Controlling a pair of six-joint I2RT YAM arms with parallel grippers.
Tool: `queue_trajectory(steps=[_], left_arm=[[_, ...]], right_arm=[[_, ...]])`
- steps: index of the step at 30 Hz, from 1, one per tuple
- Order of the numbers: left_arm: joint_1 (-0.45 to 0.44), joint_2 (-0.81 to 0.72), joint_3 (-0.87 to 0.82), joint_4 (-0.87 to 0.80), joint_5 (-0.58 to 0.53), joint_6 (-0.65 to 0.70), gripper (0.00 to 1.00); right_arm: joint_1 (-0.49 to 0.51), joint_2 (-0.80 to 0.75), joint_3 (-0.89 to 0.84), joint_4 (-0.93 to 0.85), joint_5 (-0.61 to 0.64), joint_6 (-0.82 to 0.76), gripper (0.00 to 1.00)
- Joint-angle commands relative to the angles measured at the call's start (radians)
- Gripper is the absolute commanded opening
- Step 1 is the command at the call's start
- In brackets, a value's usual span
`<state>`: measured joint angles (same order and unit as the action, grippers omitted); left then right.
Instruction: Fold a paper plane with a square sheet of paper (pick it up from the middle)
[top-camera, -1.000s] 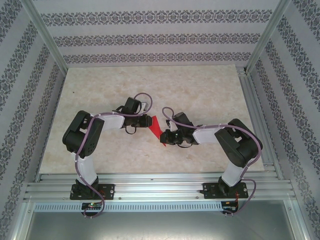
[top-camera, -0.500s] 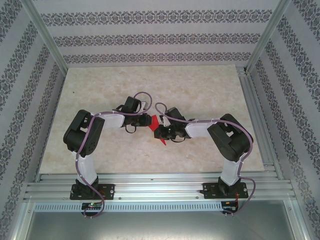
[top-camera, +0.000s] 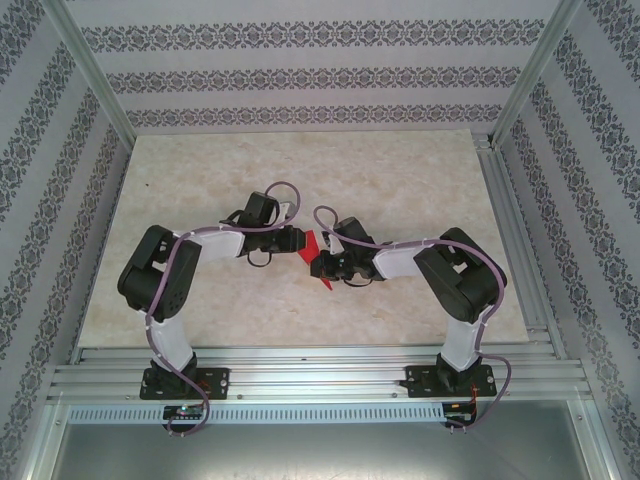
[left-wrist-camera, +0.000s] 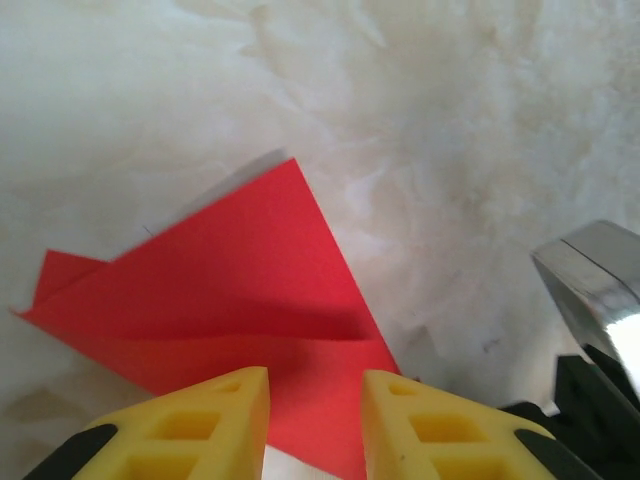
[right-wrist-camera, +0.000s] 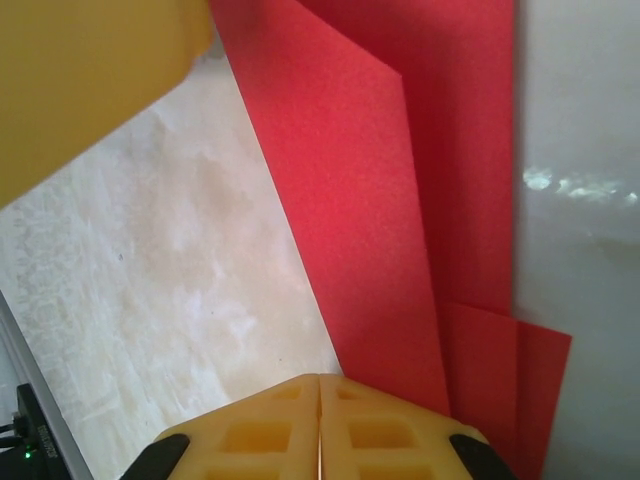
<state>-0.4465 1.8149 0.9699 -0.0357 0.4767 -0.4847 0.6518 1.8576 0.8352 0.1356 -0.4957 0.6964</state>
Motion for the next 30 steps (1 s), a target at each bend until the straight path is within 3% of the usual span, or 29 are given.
queue_trajectory(steps=[1, 12, 24, 30], left_arm=[[-0.027, -0.037, -0.043, 0.075, 0.042, -0.047, 0.31], [-0.065, 0.043, -0.069, 0.117, 0.045, -0.059, 0.27], [-0.060, 0.109, 0.019, 0.009, -0.137, -0.092, 0.24], [-0.029, 0.140, 0.062, 0.000, -0.147, -0.085, 0.23]], right_arm=[[-0.010, 0.062, -0.041, -0.057, 0.039, 0.030, 0.08], [-0.016, 0.081, -0.065, -0.014, 0.025, 0.088, 0.06], [-0.014, 0.074, -0.096, -0.054, 0.026, 0.060, 0.05], [-0.015, 0.068, -0.130, -0.059, 0.027, 0.048, 0.04]])
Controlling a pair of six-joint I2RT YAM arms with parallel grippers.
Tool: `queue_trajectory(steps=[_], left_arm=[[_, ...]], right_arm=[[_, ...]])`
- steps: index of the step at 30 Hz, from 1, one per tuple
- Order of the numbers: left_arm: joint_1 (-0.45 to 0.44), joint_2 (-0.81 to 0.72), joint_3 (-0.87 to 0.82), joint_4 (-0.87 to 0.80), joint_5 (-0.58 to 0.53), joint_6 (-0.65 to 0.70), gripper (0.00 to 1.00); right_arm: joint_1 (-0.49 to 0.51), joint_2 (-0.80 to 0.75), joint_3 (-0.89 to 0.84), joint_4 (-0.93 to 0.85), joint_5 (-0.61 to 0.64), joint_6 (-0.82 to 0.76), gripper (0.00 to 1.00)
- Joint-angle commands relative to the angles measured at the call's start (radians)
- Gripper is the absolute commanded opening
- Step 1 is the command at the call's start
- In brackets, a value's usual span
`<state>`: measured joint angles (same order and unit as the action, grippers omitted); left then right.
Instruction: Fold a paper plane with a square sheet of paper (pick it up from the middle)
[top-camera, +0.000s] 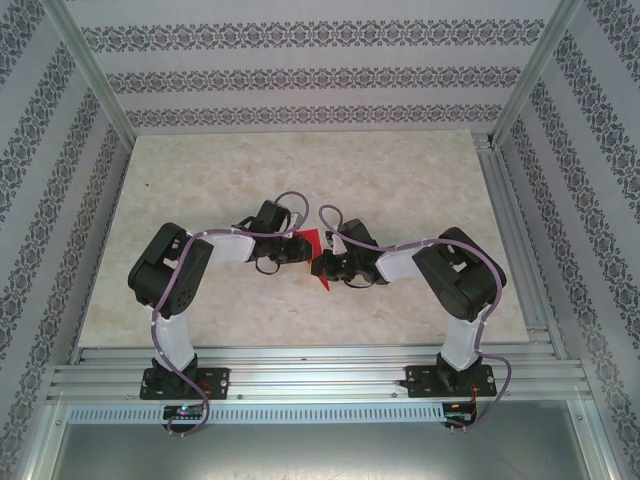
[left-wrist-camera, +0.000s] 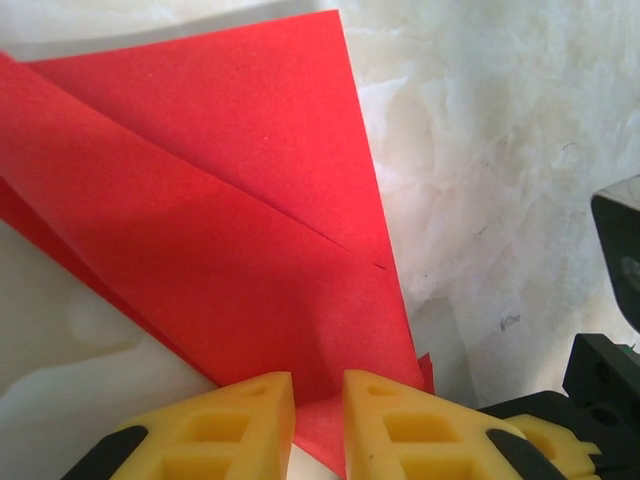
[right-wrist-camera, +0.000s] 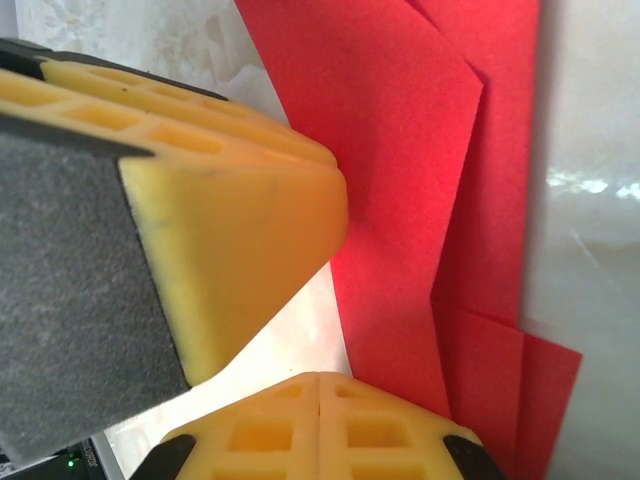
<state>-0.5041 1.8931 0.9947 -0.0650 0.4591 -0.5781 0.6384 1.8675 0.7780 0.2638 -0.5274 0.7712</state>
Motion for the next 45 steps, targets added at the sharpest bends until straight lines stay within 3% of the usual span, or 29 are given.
queue_trajectory(steps=[1, 13, 35, 45], left_arm=[[0.035, 0.070, 0.050, 0.023, -0.131, 0.012, 0.23], [0.094, 0.163, 0.169, -0.018, -0.125, 0.012, 0.23], [0.134, 0.139, 0.275, -0.100, -0.160, 0.062, 0.24], [0.110, -0.035, 0.153, -0.019, -0.080, 0.080, 0.25]], right_arm=[[0.000, 0.060, -0.078, -0.188, 0.058, -0.030, 0.04], [0.000, 0.059, -0.113, -0.190, 0.060, -0.039, 0.04], [0.000, 0.028, -0.144, -0.190, 0.073, -0.041, 0.04], [0.004, 0.024, -0.131, -0.198, 0.068, -0.044, 0.04]])
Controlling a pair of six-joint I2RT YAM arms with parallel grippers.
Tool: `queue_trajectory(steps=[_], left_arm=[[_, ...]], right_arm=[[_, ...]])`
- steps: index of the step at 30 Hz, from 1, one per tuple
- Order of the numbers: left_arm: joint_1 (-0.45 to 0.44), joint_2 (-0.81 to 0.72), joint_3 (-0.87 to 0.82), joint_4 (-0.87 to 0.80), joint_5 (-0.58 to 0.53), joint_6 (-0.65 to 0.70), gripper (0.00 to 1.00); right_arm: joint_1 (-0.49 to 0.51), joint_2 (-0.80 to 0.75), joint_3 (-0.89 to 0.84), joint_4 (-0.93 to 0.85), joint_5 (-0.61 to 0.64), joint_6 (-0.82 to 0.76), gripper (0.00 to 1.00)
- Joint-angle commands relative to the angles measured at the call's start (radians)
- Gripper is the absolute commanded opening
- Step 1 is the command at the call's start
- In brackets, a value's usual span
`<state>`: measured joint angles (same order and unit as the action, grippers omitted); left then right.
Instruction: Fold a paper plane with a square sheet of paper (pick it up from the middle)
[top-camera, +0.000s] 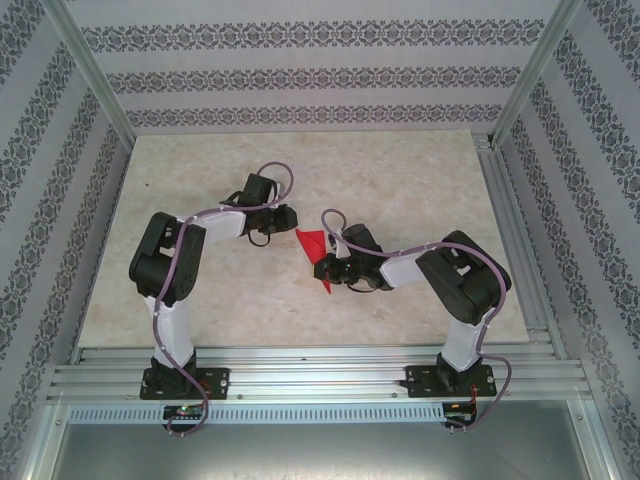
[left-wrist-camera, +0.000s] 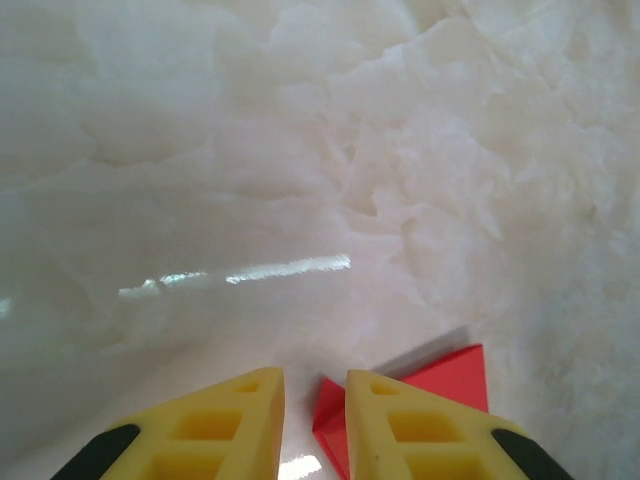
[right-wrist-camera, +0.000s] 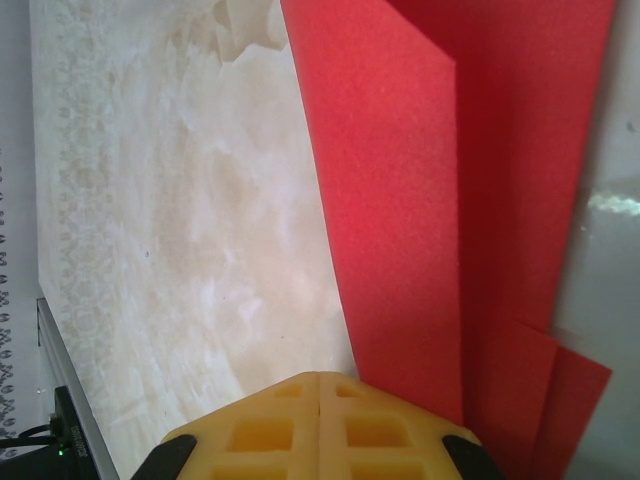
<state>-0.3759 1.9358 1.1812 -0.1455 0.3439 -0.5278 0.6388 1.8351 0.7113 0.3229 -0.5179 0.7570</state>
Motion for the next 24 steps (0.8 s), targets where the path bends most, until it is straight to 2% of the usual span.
queue_trajectory(steps=[1, 7, 14, 24], left_arm=[[-0.025, -0.090, -0.052, 0.073, 0.042, 0.028, 0.25], [-0.076, -0.148, -0.160, 0.170, 0.082, 0.002, 0.23], [-0.122, -0.080, -0.161, 0.166, 0.090, 0.002, 0.19], [-0.119, 0.010, -0.104, 0.134, 0.010, 0.024, 0.19]], right_arm=[[0.003, 0.056, -0.063, -0.259, 0.061, -0.031, 0.04], [0.005, 0.062, -0.059, -0.262, 0.059, -0.031, 0.03], [0.005, 0.065, -0.056, -0.269, 0.062, -0.033, 0.03], [0.007, 0.073, -0.062, -0.269, 0.060, -0.035, 0.03]])
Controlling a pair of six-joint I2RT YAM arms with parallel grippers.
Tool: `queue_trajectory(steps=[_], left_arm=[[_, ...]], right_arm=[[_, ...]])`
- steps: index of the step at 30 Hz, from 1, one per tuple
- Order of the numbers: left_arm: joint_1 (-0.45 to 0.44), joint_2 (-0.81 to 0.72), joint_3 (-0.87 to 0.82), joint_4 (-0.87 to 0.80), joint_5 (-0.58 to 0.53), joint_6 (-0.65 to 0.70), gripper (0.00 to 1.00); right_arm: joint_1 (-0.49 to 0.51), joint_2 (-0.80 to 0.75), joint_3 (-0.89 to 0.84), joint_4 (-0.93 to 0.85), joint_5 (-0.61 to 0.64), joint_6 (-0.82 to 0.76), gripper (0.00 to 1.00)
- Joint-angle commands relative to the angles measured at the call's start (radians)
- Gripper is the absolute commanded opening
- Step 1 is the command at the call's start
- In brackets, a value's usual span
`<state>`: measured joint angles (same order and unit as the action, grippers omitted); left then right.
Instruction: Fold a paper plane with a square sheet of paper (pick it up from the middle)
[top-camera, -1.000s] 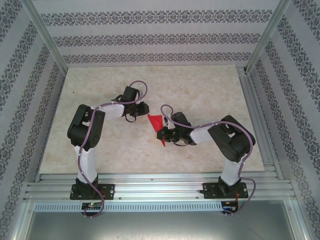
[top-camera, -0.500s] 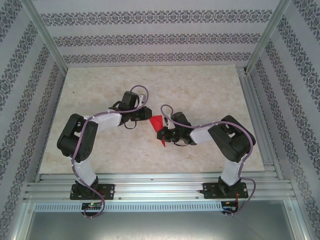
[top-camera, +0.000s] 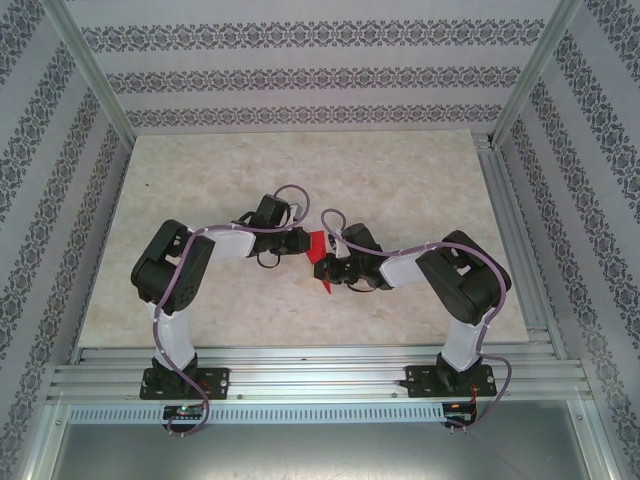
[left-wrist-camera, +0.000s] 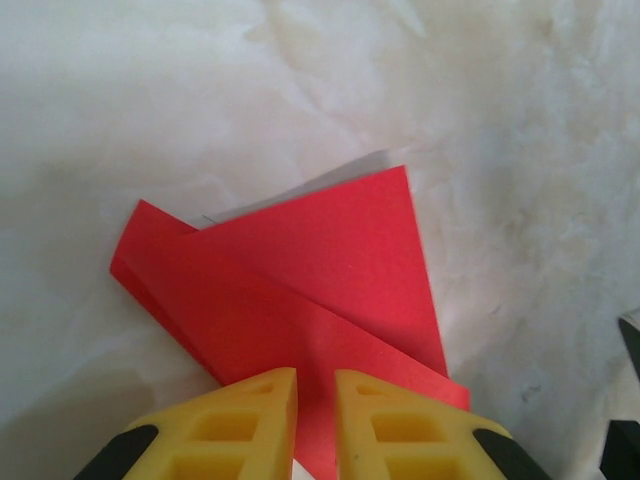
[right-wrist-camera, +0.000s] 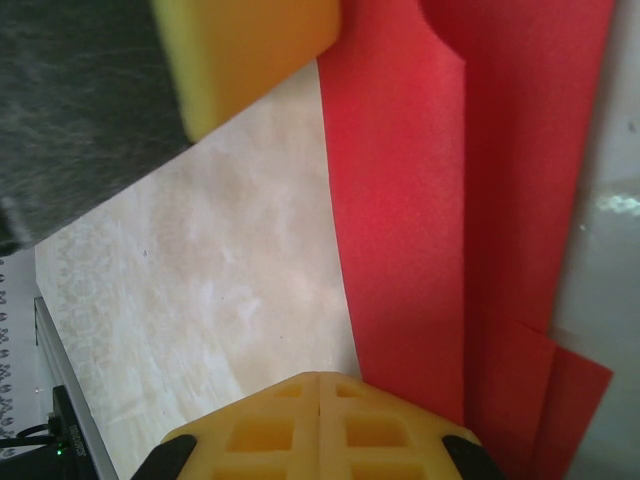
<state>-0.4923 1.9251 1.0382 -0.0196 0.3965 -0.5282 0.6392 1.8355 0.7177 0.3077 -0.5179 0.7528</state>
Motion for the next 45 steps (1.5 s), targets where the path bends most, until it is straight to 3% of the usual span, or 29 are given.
queue_trajectory(steps=[1, 15, 23, 32, 37, 45], left_arm=[[-0.003, 0.029, 0.048, 0.002, -0.054, 0.030, 0.19], [0.015, 0.078, 0.155, -0.084, -0.149, 0.070, 0.20], [0.015, 0.101, 0.116, -0.064, -0.130, 0.069, 0.21], [0.015, 0.103, 0.100, -0.060, -0.126, 0.070, 0.20], [0.015, 0.104, 0.107, -0.063, -0.121, 0.069, 0.20], [0.015, 0.104, 0.118, -0.070, -0.110, 0.069, 0.21]], right_arm=[[0.008, 0.072, -0.070, -0.254, 0.060, -0.030, 0.03], [0.009, 0.073, -0.119, -0.250, 0.069, -0.029, 0.02], [0.008, 0.036, -0.090, -0.210, 0.051, -0.008, 0.03], [0.003, -0.115, 0.017, -0.218, 0.047, -0.013, 0.08], [-0.015, -0.087, 0.063, -0.264, 0.077, -0.033, 0.09], [-0.041, -0.044, 0.083, -0.199, 0.055, -0.007, 0.11]])
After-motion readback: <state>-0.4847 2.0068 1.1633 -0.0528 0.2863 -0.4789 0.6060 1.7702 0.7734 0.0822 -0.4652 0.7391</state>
